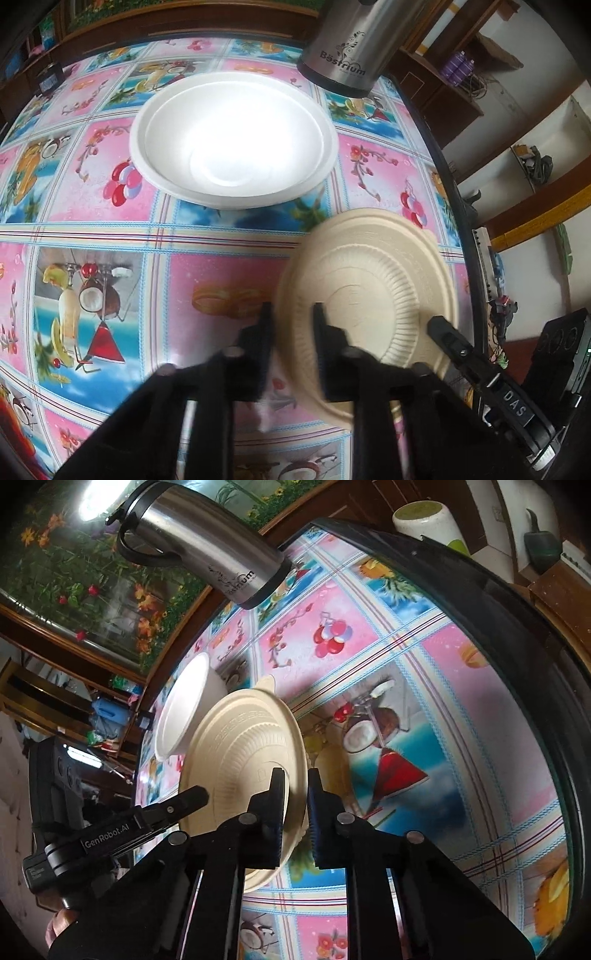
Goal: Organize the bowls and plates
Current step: 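Lift the beige plate with the right gripper toward the red stack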
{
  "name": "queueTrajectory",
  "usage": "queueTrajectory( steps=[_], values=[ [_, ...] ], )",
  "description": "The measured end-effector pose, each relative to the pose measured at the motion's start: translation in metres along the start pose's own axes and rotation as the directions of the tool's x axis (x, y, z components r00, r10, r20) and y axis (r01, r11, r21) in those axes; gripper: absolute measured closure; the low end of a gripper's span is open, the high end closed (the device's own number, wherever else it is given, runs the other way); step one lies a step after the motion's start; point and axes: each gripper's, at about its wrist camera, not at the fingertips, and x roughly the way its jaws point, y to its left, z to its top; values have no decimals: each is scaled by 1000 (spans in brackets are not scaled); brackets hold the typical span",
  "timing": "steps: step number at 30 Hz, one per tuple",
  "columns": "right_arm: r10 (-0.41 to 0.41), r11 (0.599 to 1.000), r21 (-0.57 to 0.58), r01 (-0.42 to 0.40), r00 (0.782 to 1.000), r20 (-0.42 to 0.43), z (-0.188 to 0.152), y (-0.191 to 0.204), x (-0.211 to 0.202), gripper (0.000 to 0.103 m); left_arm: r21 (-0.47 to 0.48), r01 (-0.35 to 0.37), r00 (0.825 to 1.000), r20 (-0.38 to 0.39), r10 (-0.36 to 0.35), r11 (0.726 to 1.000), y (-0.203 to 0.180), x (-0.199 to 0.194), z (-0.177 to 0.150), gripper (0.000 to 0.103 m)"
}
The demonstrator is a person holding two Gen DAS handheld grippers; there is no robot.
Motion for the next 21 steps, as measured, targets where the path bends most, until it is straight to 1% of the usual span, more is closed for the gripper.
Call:
queueTrajectory(
  steps=[2,7,12,14,18,21],
  values=[
    [7,1000,3,-7,1000,0,0,0,-1,94,-6,3,1000,-3,-3,1000,4,0,-2,95],
    [-9,1000,-23,9,1000,11,-4,7,-5,94,5,-11,1000,8,11,1000,4,-3,-9,95],
    [-1,1000,-2,1,1000,9,-6,3,-10,94,19,-26,1000,10,26,999,1,-4,-16,95],
    [-4,1000,-9,4,1000,10,-10,6,-16,94,13,-20,1000,10,20,1000,1,-7,-22,95],
    [-5,999,-35,6,1000,12,-19,18,-27,94,4,-11,1000,26,10,1000,8,-23,-32,94],
    [13,998,-66,-12,1000,12,-29,34,-33,94,4,-21,998,66,21,1000,15,-43,-40,94]
  ],
)
